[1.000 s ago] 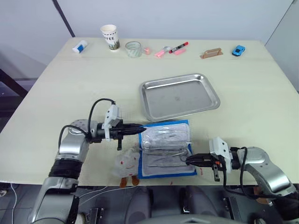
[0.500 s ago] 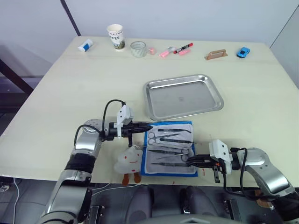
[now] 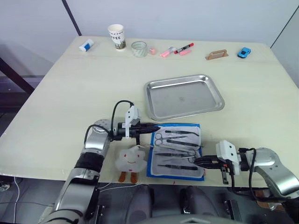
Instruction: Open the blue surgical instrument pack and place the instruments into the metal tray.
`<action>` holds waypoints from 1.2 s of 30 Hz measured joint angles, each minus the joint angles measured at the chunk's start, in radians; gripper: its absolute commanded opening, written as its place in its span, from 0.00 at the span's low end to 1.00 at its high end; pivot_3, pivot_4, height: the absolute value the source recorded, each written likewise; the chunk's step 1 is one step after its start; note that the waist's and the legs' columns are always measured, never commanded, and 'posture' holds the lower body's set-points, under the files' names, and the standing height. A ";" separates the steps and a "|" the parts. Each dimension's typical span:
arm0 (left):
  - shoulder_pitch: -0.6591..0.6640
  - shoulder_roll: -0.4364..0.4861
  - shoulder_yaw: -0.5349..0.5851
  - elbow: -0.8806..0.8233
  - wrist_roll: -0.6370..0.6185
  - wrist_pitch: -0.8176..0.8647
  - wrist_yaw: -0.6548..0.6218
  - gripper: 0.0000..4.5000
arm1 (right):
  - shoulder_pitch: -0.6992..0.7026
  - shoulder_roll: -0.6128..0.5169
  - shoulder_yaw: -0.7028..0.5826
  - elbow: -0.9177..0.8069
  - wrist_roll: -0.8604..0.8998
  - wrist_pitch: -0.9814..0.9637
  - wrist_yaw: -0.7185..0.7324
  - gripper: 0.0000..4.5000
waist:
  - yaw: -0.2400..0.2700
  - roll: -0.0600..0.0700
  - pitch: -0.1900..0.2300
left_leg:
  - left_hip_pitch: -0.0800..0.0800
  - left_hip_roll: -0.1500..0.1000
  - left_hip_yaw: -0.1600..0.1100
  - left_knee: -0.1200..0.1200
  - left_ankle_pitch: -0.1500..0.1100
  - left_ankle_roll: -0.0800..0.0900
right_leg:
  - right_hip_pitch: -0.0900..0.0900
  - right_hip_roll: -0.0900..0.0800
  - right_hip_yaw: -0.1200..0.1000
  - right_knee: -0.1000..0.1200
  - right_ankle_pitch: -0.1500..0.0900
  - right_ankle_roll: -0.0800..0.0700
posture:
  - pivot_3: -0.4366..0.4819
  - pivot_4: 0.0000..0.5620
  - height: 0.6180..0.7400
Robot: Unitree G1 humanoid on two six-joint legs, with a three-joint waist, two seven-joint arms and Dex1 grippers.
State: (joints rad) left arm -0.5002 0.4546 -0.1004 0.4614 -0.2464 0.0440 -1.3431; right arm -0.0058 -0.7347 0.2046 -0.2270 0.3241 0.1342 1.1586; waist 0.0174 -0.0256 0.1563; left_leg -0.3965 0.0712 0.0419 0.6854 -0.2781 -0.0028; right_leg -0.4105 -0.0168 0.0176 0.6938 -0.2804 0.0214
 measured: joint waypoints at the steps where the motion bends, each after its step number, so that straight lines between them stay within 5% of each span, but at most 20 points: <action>1: -0.002 0.000 -0.001 0.000 0.005 -0.001 0.001 0.00 | 0.001 0.000 -0.001 0.002 -0.001 -0.002 0.000 0.01 | 0.000 0.000 0.000 | 0.000 0.000 0.000 0.000 0.000 0.000 | 0.000 0.000 0.000 0.000 0.000 0.000 | 0.48 0.27 0.88; 36: -0.014 0.008 -0.004 0.021 0.008 -0.008 0.014 0.00 | 0.114 -0.003 -0.033 0.012 0.012 -0.119 0.029 0.01 | -0.003 0.001 -0.001 | 0.001 0.000 -0.001 0.000 0.000 0.000 | 0.001 0.001 0.000 0.000 0.000 0.000 | 0.48 0.27 0.88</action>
State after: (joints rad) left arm -0.5139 0.4625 -0.1044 0.4826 -0.2383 0.0359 -1.3288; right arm 0.1077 -0.7382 0.1721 -0.2148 0.3357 0.0155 1.1876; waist 0.0149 -0.0249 0.1558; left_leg -0.3955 0.0714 0.0410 0.6855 -0.2781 -0.0028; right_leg -0.4096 -0.0161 0.0173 0.6942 -0.2805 0.0213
